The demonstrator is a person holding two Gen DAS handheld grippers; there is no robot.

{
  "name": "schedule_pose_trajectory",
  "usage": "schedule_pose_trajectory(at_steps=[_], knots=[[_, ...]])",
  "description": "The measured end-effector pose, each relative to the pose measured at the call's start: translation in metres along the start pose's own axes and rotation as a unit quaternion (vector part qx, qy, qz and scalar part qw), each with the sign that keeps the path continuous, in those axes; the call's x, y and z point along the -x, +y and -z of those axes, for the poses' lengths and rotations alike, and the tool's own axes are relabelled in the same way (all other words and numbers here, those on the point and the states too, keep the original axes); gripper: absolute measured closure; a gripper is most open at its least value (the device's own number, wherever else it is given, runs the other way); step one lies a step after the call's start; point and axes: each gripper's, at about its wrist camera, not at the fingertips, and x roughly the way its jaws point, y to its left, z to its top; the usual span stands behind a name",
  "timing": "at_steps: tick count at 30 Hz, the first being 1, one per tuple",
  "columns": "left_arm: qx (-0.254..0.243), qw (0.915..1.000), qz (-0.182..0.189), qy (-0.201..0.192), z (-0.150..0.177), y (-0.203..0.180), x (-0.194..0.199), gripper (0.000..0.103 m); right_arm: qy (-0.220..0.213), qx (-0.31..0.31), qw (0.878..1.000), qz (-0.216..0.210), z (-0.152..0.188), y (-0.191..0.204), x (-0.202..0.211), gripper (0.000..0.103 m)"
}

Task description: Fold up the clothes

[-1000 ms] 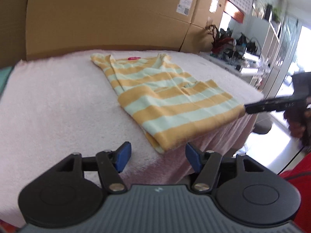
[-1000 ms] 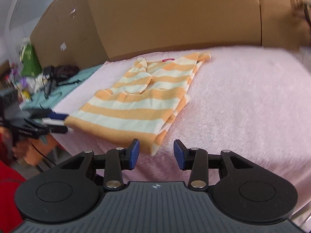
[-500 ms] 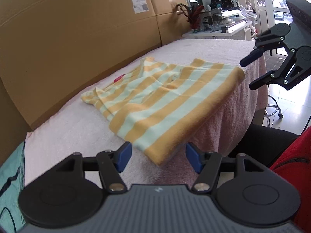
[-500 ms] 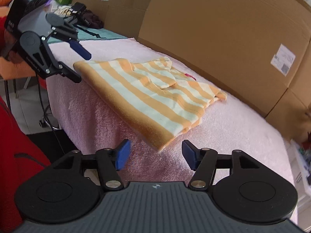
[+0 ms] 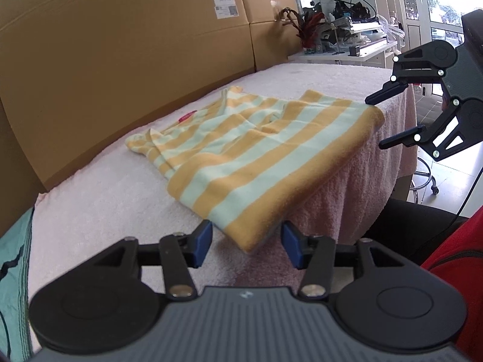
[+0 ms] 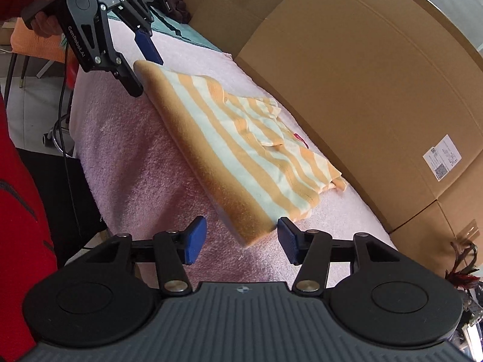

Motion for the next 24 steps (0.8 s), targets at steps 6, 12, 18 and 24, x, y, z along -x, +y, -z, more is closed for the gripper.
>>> schedule_pose_trajectory(at_steps=[6, 12, 18, 24], knots=[[0.029, 0.9989, 0.037, 0.000, 0.000, 0.011, -0.007, 0.054, 0.000, -0.032, 0.999, -0.025, 0.003, -0.013, -0.009, 0.078], [0.057, 0.9964, 0.062, -0.010, -0.003, 0.023, -0.001, 0.086, -0.003, -0.086, 0.995, -0.058, -0.002, -0.036, -0.007, 0.087], [0.070, 0.9944, 0.078, -0.013, -0.014, 0.032, 0.002, 0.093, 0.001, -0.114, 0.990, -0.087, -0.009, -0.051, -0.010, 0.087], [0.137, 0.9853, 0.097, -0.033, -0.030, 0.059, 0.010, 0.093, -0.008, -0.181, 0.978, -0.106, -0.017, -0.077, -0.003, 0.087]])
